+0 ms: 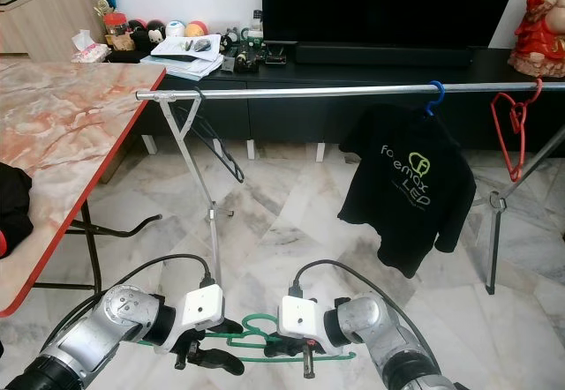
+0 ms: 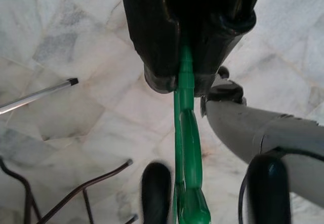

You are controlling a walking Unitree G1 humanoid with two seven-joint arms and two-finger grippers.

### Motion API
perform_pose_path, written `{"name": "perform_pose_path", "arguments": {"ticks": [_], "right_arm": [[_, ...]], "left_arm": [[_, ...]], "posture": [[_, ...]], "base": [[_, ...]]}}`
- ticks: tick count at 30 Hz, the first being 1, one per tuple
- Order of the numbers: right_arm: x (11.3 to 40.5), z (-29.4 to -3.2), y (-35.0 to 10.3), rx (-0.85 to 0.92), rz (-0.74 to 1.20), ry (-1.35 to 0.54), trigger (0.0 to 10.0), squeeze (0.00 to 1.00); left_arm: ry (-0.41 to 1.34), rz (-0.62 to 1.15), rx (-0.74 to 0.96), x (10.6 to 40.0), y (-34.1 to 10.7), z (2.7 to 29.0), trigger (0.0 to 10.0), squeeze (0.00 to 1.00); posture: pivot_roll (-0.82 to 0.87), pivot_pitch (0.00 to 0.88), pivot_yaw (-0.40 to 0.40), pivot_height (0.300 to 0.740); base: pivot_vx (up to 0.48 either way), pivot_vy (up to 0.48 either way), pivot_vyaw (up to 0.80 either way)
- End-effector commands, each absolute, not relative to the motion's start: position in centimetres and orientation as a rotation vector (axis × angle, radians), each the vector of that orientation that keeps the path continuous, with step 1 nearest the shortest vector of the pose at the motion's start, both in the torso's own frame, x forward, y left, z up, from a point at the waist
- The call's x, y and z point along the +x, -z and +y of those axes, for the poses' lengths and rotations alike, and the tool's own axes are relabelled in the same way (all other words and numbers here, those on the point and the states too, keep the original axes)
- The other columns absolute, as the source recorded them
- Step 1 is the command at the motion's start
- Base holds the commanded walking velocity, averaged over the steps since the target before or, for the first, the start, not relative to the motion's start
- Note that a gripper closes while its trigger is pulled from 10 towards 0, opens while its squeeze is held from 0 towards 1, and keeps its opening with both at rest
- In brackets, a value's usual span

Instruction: Hang hanger

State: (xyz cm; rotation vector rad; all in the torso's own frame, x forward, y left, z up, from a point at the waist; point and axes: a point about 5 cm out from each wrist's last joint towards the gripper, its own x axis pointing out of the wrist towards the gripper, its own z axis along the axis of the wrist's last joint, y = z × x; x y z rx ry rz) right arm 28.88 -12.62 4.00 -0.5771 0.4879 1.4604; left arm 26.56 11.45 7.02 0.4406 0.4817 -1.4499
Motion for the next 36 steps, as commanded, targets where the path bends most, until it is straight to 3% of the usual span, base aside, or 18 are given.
{"name": "perform_pose_path", "arguments": {"ticks": [1,3,4,36], "right_arm": [[29.42,-12.24,-4.76,-0.574,0.448,-1.450,10.0,0.00],[29.45,-12.18,-4.82,-0.566,0.443,-1.449,10.0,0.00],[29.46,-12.14,-4.84,-0.563,0.441,-1.448,10.0,0.00],[29.65,-12.45,-5.03,-0.548,0.443,-1.428,10.0,0.00]], "left_arm": [[1.451,0.498,0.432,26.67,-7.03,11.61,4.8,0.00],[1.450,0.499,0.429,26.68,-7.05,11.61,1.1,0.00],[1.450,0.501,0.424,26.66,-7.04,11.60,0.1,0.00],[1.453,0.514,0.406,26.56,-7.06,11.55,0.0,0.00]], "posture": [[-0.02,0.073,-0.002,0.740],[-0.02,0.075,-0.002,0.740],[-0.02,0.077,-0.002,0.740],[-0.02,0.078,-0.004,0.740]], "base": [[0.000,0.000,0.00],[0.000,0.000,0.00],[0.000,0.000,0.00],[0.000,0.000,0.00]]}}
